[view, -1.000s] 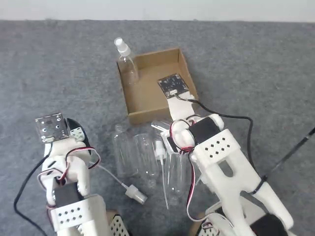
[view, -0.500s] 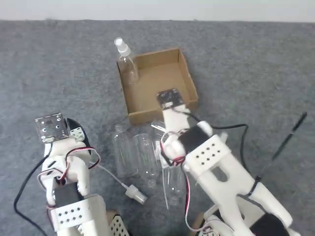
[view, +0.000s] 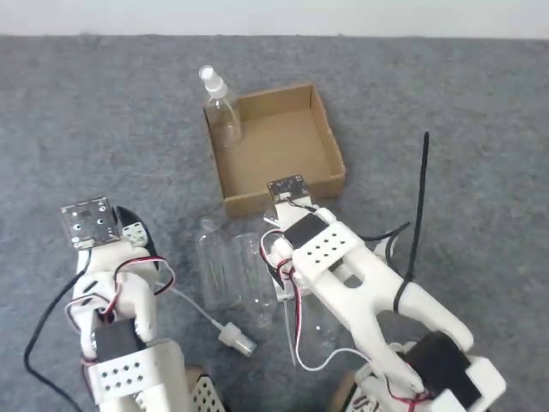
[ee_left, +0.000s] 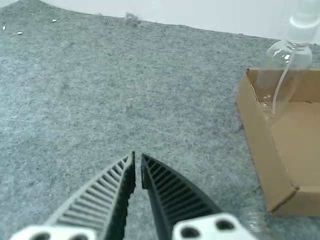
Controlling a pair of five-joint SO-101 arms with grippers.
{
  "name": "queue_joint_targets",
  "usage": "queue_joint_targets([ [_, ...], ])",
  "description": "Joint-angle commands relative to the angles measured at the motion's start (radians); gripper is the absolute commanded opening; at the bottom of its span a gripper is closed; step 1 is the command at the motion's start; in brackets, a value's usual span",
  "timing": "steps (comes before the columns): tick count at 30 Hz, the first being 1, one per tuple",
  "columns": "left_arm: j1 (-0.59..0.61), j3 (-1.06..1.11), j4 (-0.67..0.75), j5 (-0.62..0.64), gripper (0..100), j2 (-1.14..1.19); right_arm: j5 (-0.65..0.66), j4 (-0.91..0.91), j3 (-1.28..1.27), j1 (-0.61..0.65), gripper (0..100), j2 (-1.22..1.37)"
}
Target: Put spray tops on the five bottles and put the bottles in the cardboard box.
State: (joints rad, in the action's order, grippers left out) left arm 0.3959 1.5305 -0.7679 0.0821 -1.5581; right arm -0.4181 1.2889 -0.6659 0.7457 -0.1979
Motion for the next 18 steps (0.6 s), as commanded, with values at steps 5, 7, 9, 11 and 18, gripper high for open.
queue_joint_targets([
  [5, 0.000, -0.005, 0.037, -0.009, 1, -0.017, -0.009, -0.012, 0.012, 0.007, 20.9, -0.001],
  [7, 0.000, -0.005, 0.037, -0.009, 1, -0.017, -0.009, -0.013, 0.012, 0.007, 20.9, 0.015],
  [9, 0.000, -0.005, 0.037, -0.009, 1, -0.017, -0.009, -0.033, 0.011, 0.007, 20.9, 0.036],
  [11, 0.000, -0.005, 0.037, -0.009, 1, -0.017, -0.008, -0.053, 0.011, 0.007, 20.9, 0.061],
  [18, 0.000, -0.005, 0.037, -0.009, 1, -0.017, -0.005, -0.059, 0.011, 0.007, 20.7, 0.087],
])
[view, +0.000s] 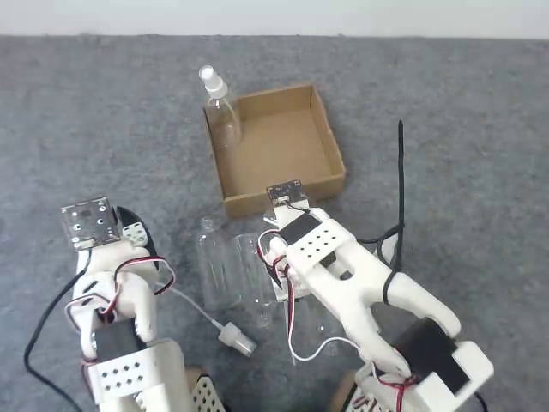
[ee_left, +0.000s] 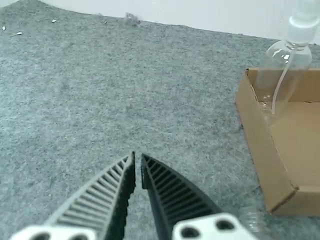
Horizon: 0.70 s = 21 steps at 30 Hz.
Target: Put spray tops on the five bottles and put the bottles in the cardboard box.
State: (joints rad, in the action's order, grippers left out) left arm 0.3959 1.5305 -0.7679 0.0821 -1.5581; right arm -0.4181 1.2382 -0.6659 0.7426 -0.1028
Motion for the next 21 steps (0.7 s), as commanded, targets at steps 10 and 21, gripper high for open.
queue_joint_targets([
  [10, -0.002, -0.005, 0.037, -0.011, 1, -0.017, -0.002, 0.064, 0.063, 0.001, 1.2, -0.012],
  [21, -0.003, -0.004, 0.037, -0.044, 1, -0.017, -0.005, 0.383, 0.345, -0.151, 1.3, -0.085],
])
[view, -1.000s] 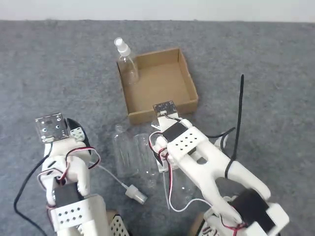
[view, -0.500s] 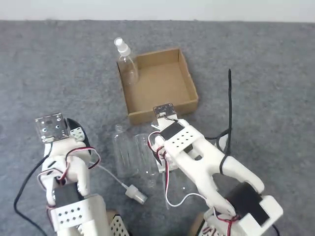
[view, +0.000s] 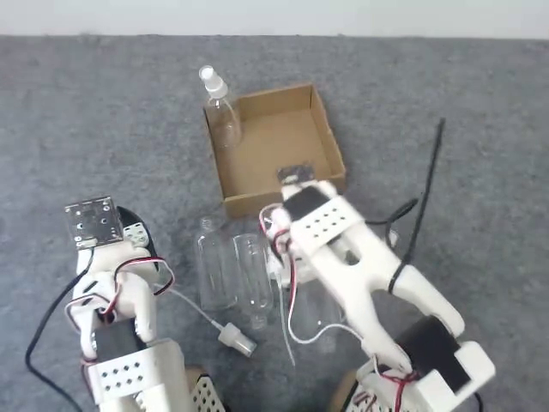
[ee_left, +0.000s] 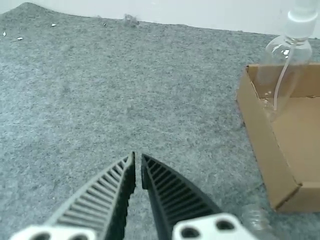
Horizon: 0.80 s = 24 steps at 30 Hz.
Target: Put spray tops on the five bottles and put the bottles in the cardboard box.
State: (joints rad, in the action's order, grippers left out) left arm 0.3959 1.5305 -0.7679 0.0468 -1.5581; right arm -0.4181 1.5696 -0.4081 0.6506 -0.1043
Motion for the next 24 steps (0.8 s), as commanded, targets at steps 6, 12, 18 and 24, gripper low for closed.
queue_joint_targets([
  [6, -0.003, -0.004, 0.037, -0.011, 1, -0.017, -0.009, 0.042, 0.095, -0.203, 1.7, -0.154],
  [12, -0.003, -0.004, 0.037, -0.011, 1, -0.017, -0.012, 0.008, 0.089, -0.294, 1.3, -0.177],
  [18, -0.003, -0.002, 0.035, -0.012, 1, -0.017, -0.170, -0.054, 0.089, -0.409, 1.3, -0.176],
  [24, -0.003, -0.002, 0.035, -0.012, 1, -0.017, -0.307, -0.131, 0.089, -0.529, 1.3, -0.176],
])
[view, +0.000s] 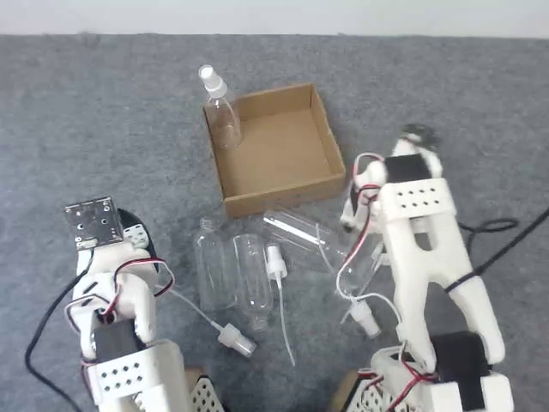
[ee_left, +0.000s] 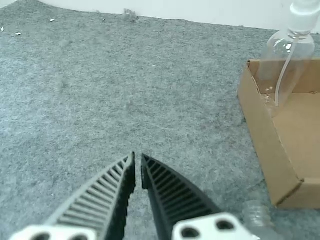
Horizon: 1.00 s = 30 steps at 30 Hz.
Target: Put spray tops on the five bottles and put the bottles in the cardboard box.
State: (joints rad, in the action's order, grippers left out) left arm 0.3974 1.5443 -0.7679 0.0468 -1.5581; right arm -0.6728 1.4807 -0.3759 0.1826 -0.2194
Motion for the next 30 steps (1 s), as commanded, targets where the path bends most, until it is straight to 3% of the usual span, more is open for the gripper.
queue_joint_targets([
  [1, -0.005, -0.016, 0.035, -0.012, 1, -0.017, -0.068, -0.059, 0.057, -0.082, 1.3, -0.059],
  [16, -0.005, -0.016, 0.035, -0.012, 1, -0.017, -0.407, -0.139, 0.037, -0.294, 1.7, -0.051],
  [25, -0.003, -0.016, 0.034, -0.012, 1, -0.017, -0.588, -0.503, -0.236, -0.374, 1.7, -0.051],
  [30, -0.003, -0.016, 0.034, -0.012, 1, -0.017, -0.598, -0.618, -0.308, -0.378, 5.4, -0.051],
])
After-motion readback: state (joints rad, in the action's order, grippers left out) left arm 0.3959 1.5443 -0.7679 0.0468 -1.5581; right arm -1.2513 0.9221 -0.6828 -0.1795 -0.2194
